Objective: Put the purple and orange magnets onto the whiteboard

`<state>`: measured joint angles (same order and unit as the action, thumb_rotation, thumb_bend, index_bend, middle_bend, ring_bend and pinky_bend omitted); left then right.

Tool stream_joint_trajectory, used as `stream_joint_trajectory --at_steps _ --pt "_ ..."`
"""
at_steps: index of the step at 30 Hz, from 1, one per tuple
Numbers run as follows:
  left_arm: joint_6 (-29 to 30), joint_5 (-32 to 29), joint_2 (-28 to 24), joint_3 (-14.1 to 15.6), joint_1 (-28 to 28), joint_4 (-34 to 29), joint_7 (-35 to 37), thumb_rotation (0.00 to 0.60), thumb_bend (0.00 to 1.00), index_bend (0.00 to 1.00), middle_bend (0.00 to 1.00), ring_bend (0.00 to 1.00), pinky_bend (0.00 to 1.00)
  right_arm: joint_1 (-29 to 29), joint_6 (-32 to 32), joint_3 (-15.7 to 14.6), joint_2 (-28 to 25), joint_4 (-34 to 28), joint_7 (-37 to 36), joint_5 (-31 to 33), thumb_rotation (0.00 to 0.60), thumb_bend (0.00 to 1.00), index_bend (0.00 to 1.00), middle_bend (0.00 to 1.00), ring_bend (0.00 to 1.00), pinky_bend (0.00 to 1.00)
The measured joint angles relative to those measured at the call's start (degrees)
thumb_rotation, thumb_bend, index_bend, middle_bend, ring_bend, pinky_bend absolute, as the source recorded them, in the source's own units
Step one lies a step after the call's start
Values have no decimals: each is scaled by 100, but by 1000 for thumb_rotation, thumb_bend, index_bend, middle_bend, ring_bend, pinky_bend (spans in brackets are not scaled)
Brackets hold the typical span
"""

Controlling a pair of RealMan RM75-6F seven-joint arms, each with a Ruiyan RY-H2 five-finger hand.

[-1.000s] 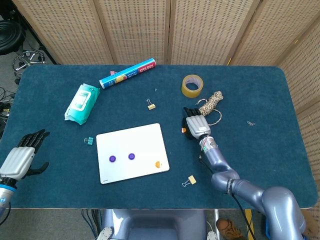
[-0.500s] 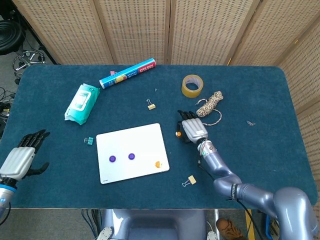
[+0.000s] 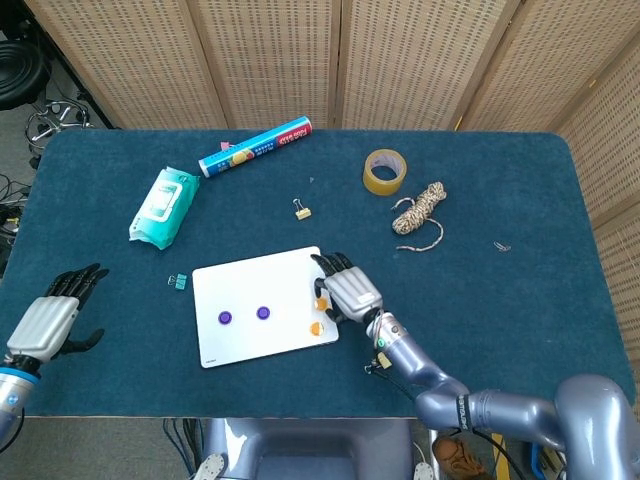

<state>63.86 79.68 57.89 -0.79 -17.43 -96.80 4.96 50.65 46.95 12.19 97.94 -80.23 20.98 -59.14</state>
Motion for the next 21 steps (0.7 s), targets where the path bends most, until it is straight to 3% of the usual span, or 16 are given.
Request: stream_joint_trajectory --at_steps 11,21 --pt "62 140 -85 28 14 -1 208 600 308 36 0 0 0 397 391 -10 704 -256 1177 590 600 389 554 0 0 0" --pt "127 217 -133 42 35 -7 318 600 308 36 0 0 0 597 581 -74 1073 -146 1670 829 600 389 557 0 0 0"
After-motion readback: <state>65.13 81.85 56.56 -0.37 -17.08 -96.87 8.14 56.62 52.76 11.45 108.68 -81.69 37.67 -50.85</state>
